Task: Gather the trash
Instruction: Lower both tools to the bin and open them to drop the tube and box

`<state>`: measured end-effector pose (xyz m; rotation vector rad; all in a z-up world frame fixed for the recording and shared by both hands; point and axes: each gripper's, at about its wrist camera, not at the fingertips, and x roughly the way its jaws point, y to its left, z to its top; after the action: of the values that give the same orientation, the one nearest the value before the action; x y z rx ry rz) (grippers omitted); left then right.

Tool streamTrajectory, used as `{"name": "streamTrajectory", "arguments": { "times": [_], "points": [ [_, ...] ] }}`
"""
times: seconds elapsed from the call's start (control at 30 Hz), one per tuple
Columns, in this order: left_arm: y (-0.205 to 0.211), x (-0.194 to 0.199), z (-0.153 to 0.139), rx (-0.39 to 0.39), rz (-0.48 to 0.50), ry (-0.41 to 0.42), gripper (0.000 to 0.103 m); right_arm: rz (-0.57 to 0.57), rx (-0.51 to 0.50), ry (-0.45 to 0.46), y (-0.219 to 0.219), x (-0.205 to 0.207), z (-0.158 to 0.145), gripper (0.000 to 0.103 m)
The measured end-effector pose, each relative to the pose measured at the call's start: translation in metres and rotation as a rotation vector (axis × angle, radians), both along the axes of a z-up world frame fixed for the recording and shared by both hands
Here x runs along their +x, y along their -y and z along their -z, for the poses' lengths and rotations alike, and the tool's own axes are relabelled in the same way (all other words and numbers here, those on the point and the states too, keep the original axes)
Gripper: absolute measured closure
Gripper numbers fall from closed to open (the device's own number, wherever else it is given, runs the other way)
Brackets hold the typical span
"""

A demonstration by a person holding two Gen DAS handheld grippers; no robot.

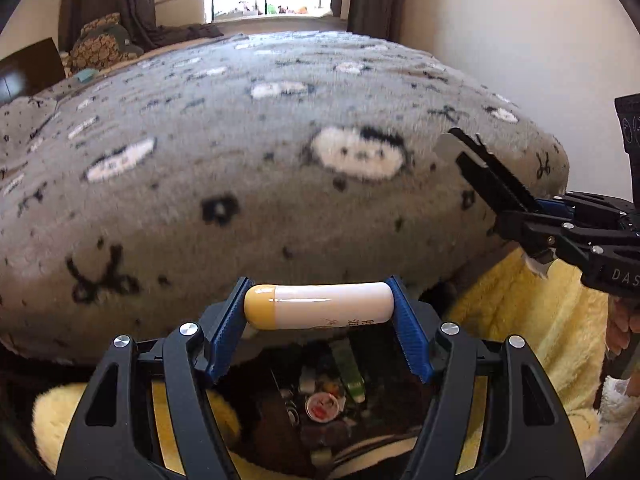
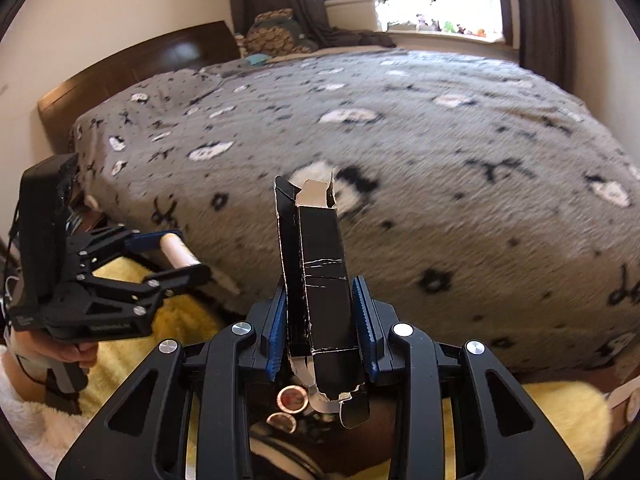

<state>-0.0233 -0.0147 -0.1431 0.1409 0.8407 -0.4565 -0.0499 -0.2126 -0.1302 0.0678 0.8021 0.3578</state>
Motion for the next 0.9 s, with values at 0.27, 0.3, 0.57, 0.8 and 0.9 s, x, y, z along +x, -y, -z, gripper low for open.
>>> {"name": "streamTrajectory", "arguments": {
  "times": [0.27,0.3,0.57,0.8,0.9],
  "points": [
    [-0.01,-0.004,0.073,0.01,-0.044,-0.17,0.038,-0.046,-0.037,-0.125,-0.027,0.003,0.056,0.071],
    [-0.01,-0.003,0.08,0.014,-0.049,-0.184,0.038,-0.045,-0.047,-0.136,-0.029,0.003,0.062,0.071],
    [-0.006,-0.004,0.121,0.048,-0.074,-0.271,0.038,-0.079,-0.09,-0.247,-0.045,0.008,0.107,0.071],
    [0.001,0.0,0.152,0.085,-0.069,-0.339,0.038,-0.072,-0.103,-0.311,-0.049,0.019,0.129,0.071],
    [-0.003,0.005,0.158,0.087,-0.074,-0.359,0.038,-0.057,-0.089,-0.34,-0.049,0.024,0.138,0.071]
  ]
}}
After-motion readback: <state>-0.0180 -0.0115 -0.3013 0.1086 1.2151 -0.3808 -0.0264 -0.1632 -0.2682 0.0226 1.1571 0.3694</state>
